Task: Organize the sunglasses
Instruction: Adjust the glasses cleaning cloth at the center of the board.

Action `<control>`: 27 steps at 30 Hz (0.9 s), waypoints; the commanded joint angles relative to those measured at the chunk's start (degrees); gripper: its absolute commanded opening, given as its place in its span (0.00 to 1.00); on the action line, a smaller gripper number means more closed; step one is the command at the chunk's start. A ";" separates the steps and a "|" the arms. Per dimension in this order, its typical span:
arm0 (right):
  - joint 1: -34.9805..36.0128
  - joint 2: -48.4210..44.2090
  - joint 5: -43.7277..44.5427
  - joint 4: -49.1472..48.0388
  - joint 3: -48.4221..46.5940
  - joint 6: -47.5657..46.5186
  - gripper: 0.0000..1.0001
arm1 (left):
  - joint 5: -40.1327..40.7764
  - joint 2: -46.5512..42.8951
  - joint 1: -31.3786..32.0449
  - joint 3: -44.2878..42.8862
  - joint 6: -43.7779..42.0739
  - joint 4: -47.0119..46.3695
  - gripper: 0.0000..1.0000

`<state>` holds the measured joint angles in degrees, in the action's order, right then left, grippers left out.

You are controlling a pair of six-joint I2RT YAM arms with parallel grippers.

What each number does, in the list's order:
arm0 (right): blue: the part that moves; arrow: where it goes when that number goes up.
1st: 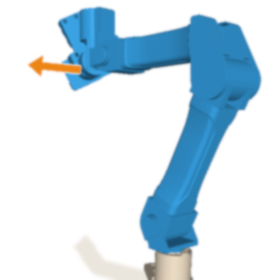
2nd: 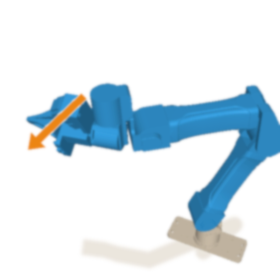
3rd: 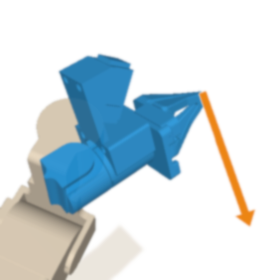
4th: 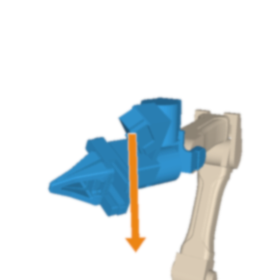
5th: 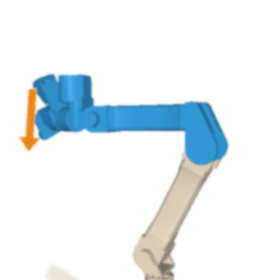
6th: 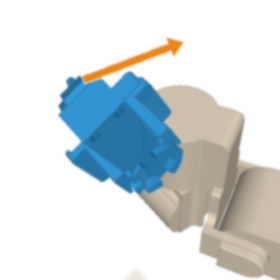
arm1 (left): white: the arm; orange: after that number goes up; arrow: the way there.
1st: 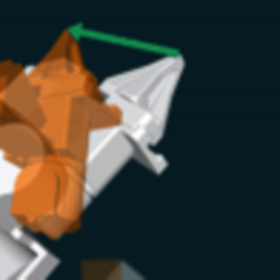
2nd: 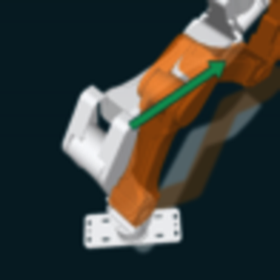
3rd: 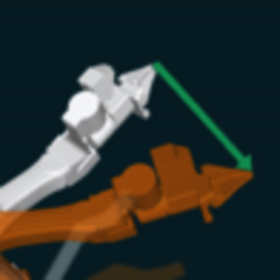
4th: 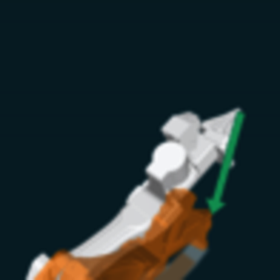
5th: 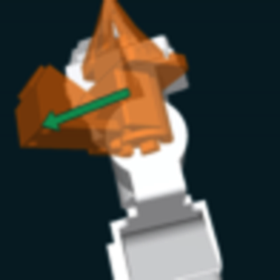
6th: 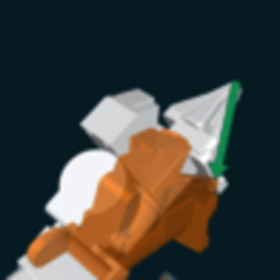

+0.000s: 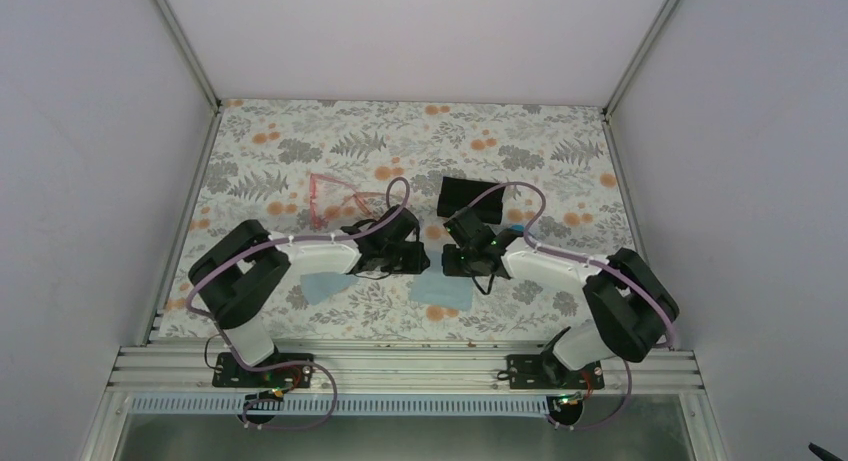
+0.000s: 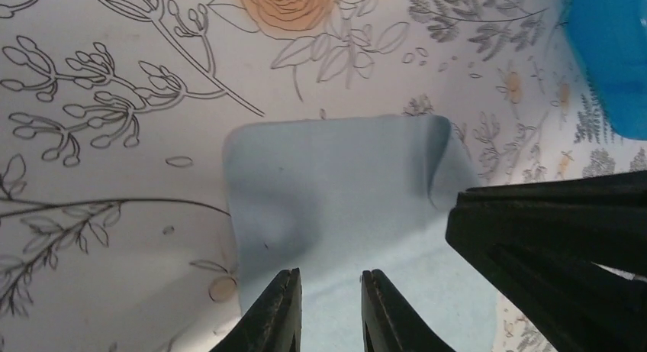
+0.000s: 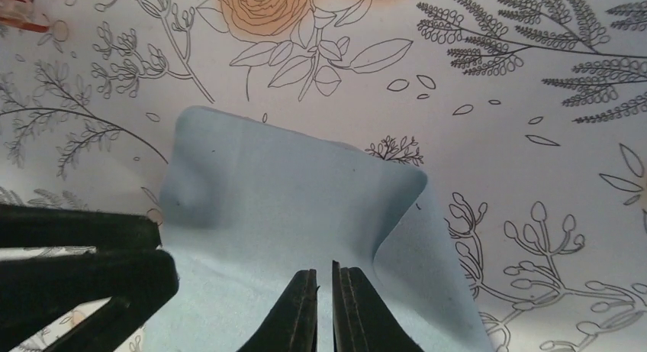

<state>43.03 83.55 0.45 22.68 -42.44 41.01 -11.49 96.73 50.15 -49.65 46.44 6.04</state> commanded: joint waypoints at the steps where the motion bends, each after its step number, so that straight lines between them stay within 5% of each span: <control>1: -0.90 1.96 0.34 -2.81 -1.00 1.10 0.09 | -5.51 3.45 -2.66 -1.58 -2.93 -2.12 0.21; 16: -6.49 2.41 5.54 1.40 2.54 -0.25 0.16 | -3.82 6.06 -4.18 -2.01 -3.43 6.95 0.21; 23: -7.91 3.01 21.82 11.14 -4.30 1.29 0.17 | -3.12 6.51 -4.53 -3.53 -4.61 8.55 0.21; 27: -7.09 0.51 16.89 9.18 -6.02 -2.75 0.20 | -4.33 6.08 -4.58 -4.75 -5.64 8.08 0.21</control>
<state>35.22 86.30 15.20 31.16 -46.17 41.10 -16.19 101.60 45.98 -53.04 42.48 11.46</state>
